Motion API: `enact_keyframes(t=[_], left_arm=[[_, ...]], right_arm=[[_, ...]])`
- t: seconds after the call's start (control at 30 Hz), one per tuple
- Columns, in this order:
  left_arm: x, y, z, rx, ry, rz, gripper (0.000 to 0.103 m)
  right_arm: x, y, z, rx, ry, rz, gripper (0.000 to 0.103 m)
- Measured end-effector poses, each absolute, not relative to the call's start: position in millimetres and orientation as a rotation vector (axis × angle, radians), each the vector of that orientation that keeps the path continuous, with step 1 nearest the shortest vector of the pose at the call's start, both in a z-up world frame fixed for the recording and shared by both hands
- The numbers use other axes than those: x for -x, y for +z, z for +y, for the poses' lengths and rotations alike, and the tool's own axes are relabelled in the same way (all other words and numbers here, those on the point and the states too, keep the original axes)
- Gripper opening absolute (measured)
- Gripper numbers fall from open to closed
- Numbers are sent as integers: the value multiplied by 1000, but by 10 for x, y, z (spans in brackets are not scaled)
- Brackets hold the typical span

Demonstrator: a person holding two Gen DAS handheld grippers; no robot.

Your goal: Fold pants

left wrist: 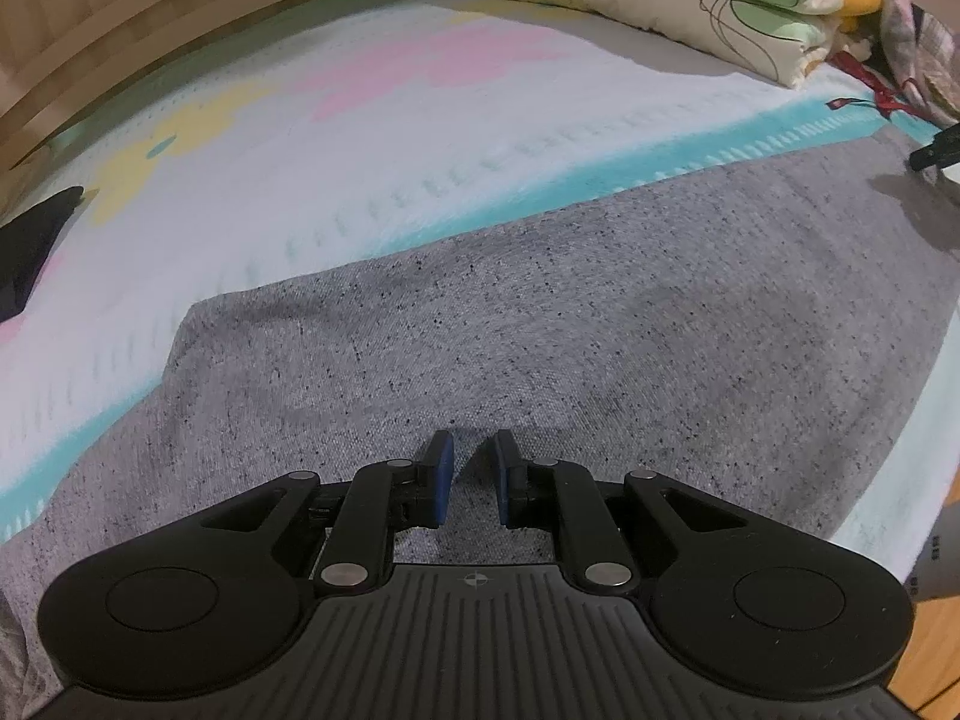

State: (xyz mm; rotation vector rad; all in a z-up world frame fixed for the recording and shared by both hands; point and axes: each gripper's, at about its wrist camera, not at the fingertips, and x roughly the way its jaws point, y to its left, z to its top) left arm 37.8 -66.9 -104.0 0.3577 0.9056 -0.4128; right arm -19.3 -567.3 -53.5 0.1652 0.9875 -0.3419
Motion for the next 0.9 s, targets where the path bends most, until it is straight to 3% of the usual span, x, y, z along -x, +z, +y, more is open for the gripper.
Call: enact_keyframes(t=[0.13, 0.23, 0.27, 0.43, 0.53, 0.57, 0.63, 0.67, 0.7, 0.9], left_arm=[[-382, -1029, -647, -347, -413, 910, 14], [-403, -993, -638, -325, -410, 921, 14], [-407, -966, -634, -309, -417, 920, 14], [-392, -931, -657, -279, -471, 902, 14], [-406, -1014, -654, -282, -465, 925, 14], [-401, -1021, -641, -270, -463, 919, 14], [-398, -1019, -647, -279, -466, 919, 14], [-401, -1016, -654, -281, -465, 923, 15], [-405, -1020, -654, -280, -461, 926, 14], [-406, -1017, -667, -280, -454, 927, 14]], right_arm=[[205, -527, -5628, -155, -325, 997, 41], [155, -560, -5544, -120, -327, 1030, 19], [130, -553, -5485, -85, -331, 1037, 6], [-11, -698, -5509, 29, -521, 1093, 4], [39, -626, -5596, -59, -512, 1051, 6], [49, -601, -5640, -92, -512, 1061, 12], [122, -557, -5792, -214, -522, 1057, 32], [162, -532, -5886, -279, -541, 1049, 52], [219, -507, -5969, -344, -562, 1041, 62], [627, -514, -6296, -689, -579, 1008, 65]])
